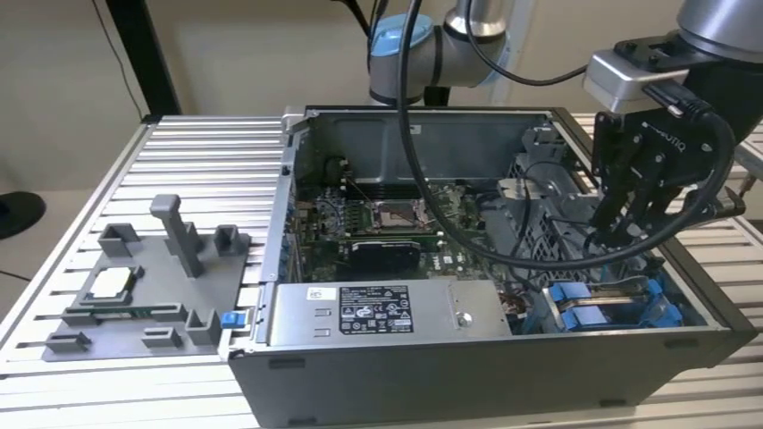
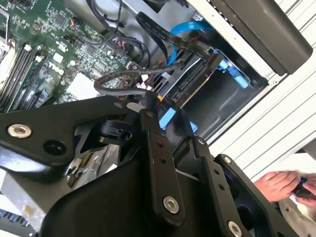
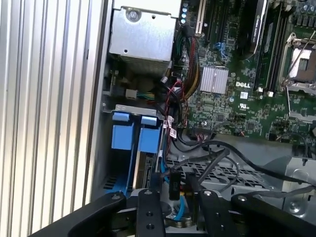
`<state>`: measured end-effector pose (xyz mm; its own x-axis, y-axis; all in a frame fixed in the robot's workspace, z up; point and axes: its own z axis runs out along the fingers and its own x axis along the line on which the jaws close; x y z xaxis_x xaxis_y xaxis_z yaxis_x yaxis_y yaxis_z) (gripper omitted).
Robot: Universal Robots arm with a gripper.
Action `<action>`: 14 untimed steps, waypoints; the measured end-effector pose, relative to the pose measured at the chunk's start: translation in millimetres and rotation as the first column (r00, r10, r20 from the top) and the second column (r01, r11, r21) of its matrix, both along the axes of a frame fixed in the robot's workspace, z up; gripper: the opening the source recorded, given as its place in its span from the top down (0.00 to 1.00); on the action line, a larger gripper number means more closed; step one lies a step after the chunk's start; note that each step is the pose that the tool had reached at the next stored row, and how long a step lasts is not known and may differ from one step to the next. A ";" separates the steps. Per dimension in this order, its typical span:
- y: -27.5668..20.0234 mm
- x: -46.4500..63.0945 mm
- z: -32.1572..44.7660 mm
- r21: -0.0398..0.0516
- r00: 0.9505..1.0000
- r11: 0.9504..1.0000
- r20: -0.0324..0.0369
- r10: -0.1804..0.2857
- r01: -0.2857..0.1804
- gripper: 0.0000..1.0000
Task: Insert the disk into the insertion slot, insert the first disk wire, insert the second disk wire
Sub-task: 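Insert the first disk wire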
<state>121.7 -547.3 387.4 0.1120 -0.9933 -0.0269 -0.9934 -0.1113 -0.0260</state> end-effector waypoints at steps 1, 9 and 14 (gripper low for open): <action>0.0 -0.1 -0.3 0.001 1.000 1.000 0.004 0.000 0.000 0.00; 0.0 -3.7 -1.2 0.000 1.000 1.000 0.006 -0.005 0.005 0.00; 0.0 -6.4 -1.5 0.001 1.000 1.000 0.006 -0.016 0.016 0.00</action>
<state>115.3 -547.4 385.9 0.0967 -0.9950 -0.0267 -0.9949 -0.0958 -0.0324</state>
